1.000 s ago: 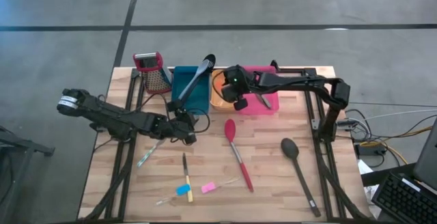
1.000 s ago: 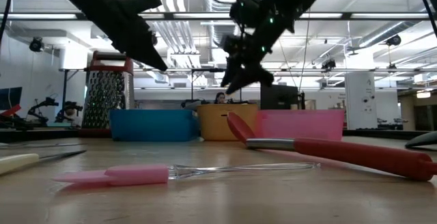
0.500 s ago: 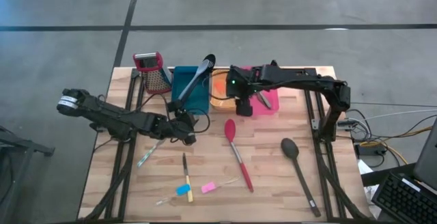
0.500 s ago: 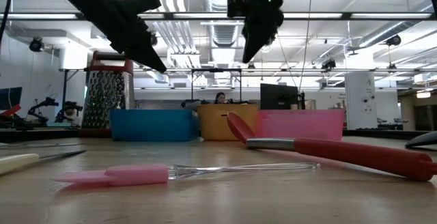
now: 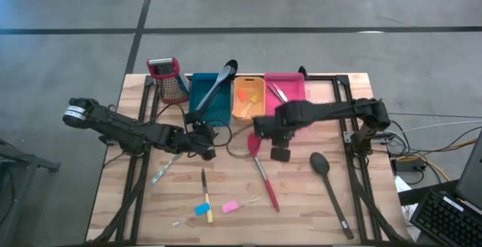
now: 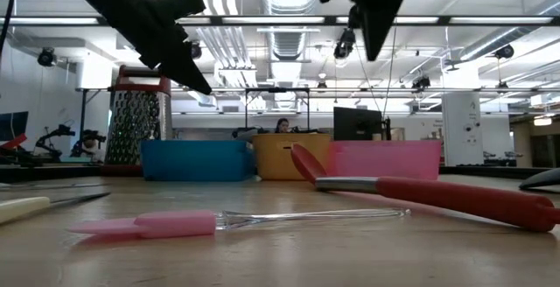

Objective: Pick & Place Kitchen Items
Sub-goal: Put the black serving spoon into the blue bin

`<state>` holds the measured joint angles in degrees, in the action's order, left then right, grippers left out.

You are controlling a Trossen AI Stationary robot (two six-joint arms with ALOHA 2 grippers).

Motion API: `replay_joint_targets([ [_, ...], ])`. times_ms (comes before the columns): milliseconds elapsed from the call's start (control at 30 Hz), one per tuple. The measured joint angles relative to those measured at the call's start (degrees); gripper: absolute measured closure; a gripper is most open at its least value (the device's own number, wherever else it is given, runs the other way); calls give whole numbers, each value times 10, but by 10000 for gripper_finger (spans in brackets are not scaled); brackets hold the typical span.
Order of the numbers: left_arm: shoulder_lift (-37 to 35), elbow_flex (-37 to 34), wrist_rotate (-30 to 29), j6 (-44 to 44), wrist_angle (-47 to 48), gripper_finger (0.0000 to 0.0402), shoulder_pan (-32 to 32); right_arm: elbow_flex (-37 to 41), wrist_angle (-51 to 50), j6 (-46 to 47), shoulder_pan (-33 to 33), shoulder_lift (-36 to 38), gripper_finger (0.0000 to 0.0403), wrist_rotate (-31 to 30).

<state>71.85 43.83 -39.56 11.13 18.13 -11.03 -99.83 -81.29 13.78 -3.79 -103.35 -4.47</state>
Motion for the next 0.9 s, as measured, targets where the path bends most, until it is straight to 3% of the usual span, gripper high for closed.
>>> replay_joint_targets([
  [400, 0, 0, 16, 30, 27, 264, 0, 4, 5, 185, -150, 0, 354, -7],
  [633, 0, 0, 17, 44, 46, 264, 0, 30, 0, 343, -238, 1, 331, -77],
  [900, 0, -1, 17, 33, 54, 264, 0, 89, -76, 618, -331, 1, 280, -75],
])
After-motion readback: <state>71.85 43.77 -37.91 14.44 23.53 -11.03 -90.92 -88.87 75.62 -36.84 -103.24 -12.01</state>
